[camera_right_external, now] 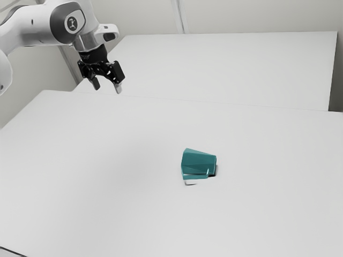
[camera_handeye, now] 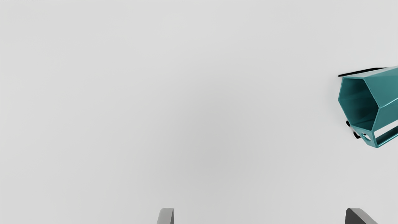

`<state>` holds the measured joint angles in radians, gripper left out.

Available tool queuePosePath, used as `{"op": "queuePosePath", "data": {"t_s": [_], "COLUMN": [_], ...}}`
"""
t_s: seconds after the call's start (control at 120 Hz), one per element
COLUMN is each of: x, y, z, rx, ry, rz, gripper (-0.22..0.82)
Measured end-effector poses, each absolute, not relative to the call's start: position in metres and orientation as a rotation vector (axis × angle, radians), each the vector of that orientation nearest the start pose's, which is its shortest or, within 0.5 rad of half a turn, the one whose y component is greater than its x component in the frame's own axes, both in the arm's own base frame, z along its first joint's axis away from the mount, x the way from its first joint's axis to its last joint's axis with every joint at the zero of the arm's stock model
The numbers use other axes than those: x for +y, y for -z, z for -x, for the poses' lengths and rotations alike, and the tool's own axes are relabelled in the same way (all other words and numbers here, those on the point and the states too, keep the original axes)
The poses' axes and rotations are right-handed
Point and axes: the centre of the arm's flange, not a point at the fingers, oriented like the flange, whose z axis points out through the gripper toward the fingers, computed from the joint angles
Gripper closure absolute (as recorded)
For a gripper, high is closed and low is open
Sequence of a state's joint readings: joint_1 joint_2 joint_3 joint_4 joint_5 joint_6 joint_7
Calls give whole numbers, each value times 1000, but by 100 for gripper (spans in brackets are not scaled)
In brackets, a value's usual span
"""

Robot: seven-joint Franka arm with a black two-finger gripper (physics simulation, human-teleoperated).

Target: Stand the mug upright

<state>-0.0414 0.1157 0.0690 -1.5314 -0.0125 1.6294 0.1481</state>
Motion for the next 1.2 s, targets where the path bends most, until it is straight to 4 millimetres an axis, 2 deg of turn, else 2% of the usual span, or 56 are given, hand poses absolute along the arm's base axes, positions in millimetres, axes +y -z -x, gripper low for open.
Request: {"op": "queuePosePath", "data": {"t_s": [0.233, 0.367, 0.467, 0.6, 0.725, 0.775, 0.9, 1.058, 1.133, 1.2], "x": [13, 6, -3, -9, -13, -13, -16, -30, -45, -55], "y": [-580, -572, -558, -518, -455, -437, -407, -389, -370, -345], "z": [-593, -589, -587, -580, -569, -569, -572, -569, -569, -573], "rx": [216, 233, 225, 166, 56, 16, -27, -13, -22, -68], "ry": [-33, -52, -78, -116, -158, -142, -90, -40, -42, -50], "rz": [3140, 3156, 3249, 3419, 3590, 3639, 3713, 3774, 3811, 3860], "gripper": [0, 0, 0, 0, 0, 0, 0, 0, 0, 0]}}
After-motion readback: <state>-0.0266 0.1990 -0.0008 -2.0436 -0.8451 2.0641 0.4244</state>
